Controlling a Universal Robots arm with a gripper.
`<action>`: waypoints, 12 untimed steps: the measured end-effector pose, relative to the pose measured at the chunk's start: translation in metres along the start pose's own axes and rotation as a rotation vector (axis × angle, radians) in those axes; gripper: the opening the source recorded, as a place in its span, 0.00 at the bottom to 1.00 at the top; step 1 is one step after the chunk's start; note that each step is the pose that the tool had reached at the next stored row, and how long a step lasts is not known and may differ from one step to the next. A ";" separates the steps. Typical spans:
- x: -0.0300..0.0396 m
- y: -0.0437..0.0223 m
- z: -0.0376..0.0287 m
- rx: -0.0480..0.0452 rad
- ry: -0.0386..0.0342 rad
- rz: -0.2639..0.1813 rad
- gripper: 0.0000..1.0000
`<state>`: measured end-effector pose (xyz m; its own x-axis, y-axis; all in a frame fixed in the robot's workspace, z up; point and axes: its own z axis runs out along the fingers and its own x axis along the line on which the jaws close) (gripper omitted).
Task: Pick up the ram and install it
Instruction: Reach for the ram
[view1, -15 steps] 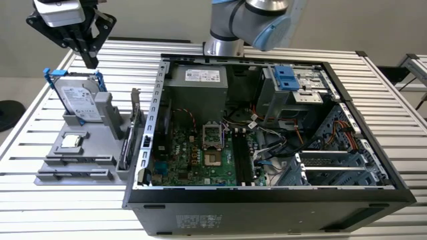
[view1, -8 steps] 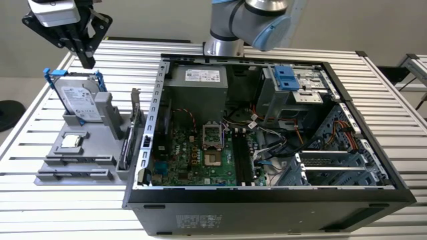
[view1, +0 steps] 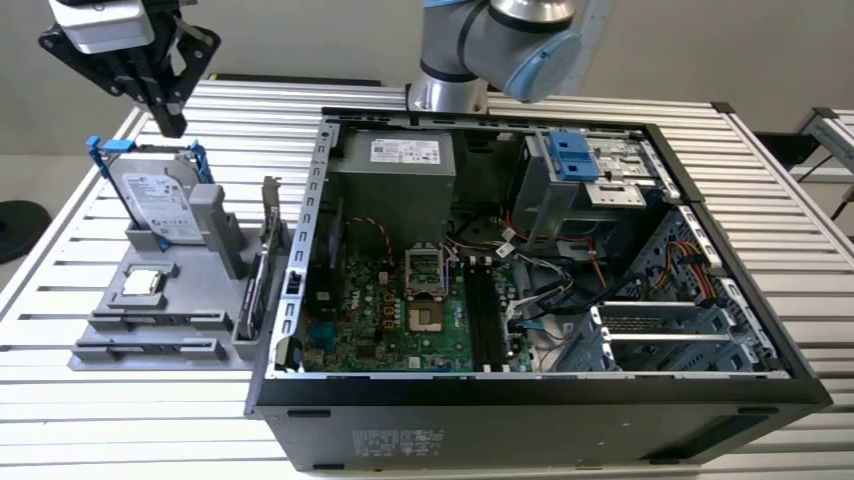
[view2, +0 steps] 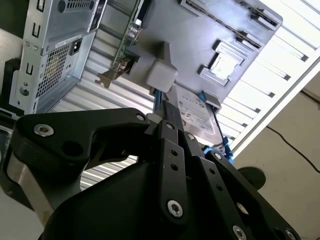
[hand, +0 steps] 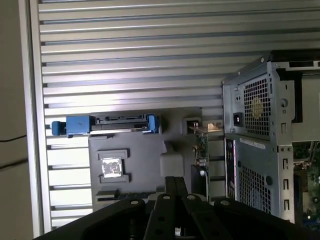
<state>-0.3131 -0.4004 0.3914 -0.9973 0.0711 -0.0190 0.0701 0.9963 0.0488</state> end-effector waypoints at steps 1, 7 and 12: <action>0.0007 0.0000 0.0000 0.0000 0.0000 0.000 0.00; 0.0062 -0.0011 -0.0001 0.0000 0.0000 0.000 0.00; 0.0124 -0.0022 -0.0002 0.0000 0.0000 0.000 0.00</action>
<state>-0.3256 -0.4017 0.3913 -0.9973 0.0712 -0.0190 0.0702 0.9963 0.0488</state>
